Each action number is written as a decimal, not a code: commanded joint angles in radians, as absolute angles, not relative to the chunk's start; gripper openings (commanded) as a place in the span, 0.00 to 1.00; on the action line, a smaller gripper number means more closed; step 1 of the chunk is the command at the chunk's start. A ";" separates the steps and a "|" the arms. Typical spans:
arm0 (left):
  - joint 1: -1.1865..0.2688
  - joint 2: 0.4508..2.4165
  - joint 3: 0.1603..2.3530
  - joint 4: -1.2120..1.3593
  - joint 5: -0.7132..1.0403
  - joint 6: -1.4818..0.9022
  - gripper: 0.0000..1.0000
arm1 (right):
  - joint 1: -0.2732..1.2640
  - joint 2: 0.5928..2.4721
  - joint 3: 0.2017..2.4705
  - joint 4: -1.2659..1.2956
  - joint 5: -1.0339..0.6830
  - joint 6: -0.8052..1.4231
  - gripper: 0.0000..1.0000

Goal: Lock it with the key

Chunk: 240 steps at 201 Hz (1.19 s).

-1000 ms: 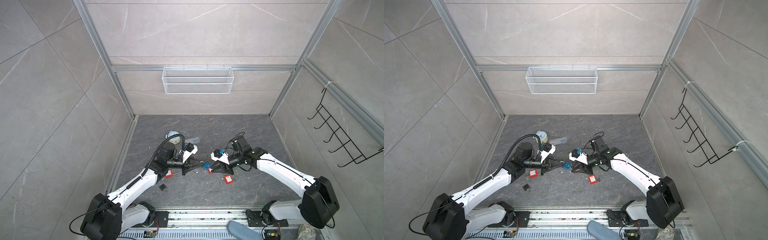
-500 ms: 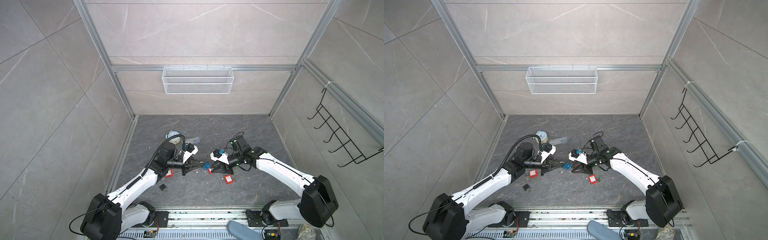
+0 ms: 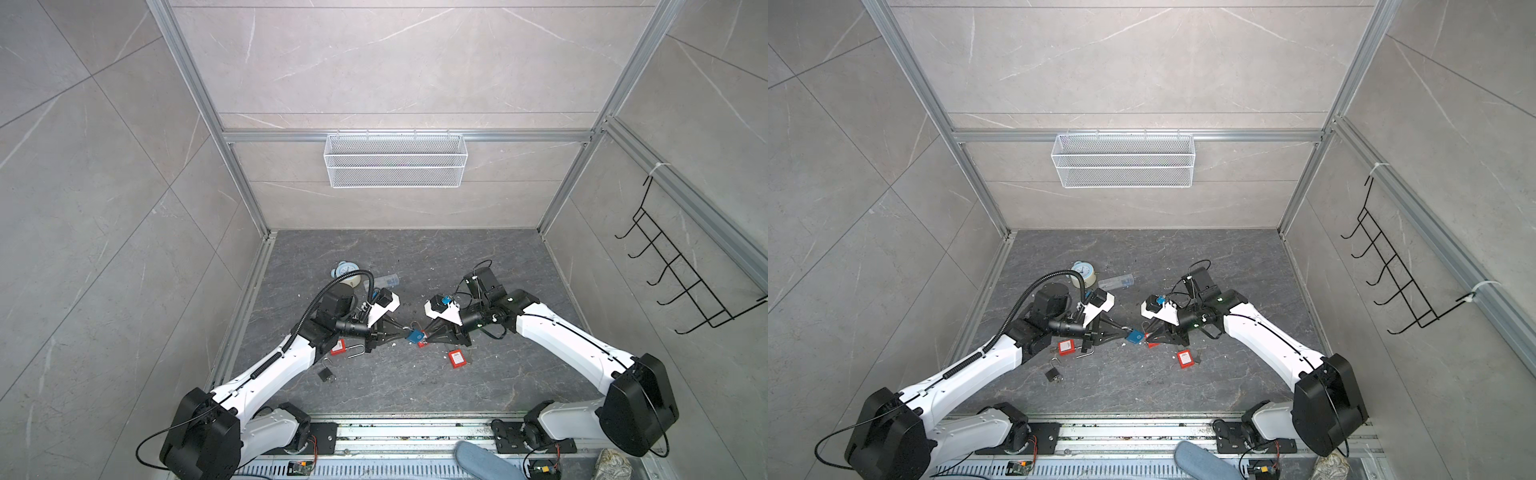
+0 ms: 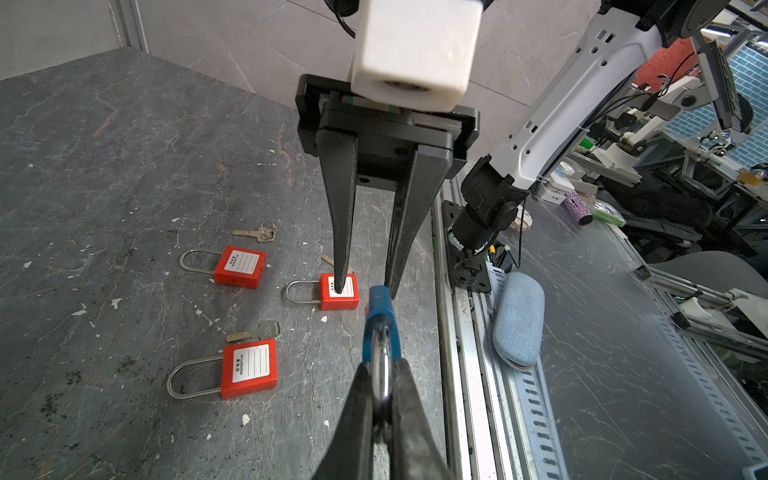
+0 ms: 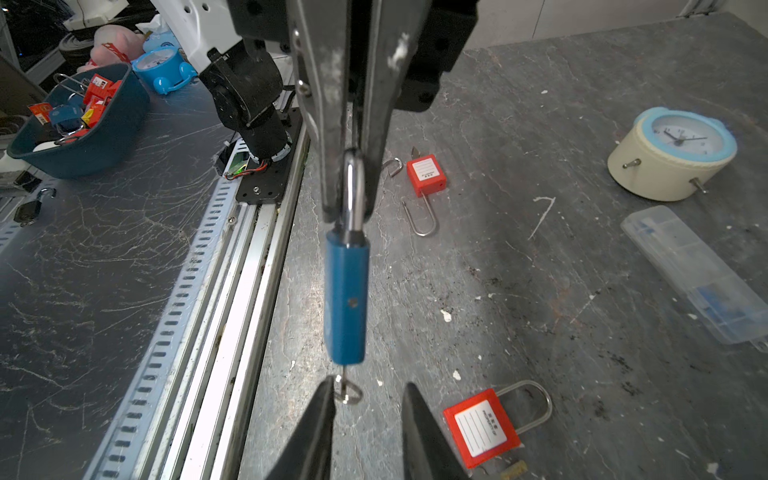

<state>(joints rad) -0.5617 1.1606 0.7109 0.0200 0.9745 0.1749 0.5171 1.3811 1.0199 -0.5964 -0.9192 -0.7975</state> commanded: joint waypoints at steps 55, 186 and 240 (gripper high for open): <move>-0.565 1.182 0.791 0.029 1.029 0.229 0.00 | 0.526 1.443 1.077 -0.721 -0.971 -0.880 0.07; -0.511 1.150 0.925 -0.366 0.968 0.503 0.00 | 0.499 1.484 0.954 -0.646 -0.989 -0.845 0.00; -0.453 1.263 1.042 -0.668 0.935 0.658 0.00 | 0.494 1.475 0.972 -0.560 -0.920 -0.588 0.00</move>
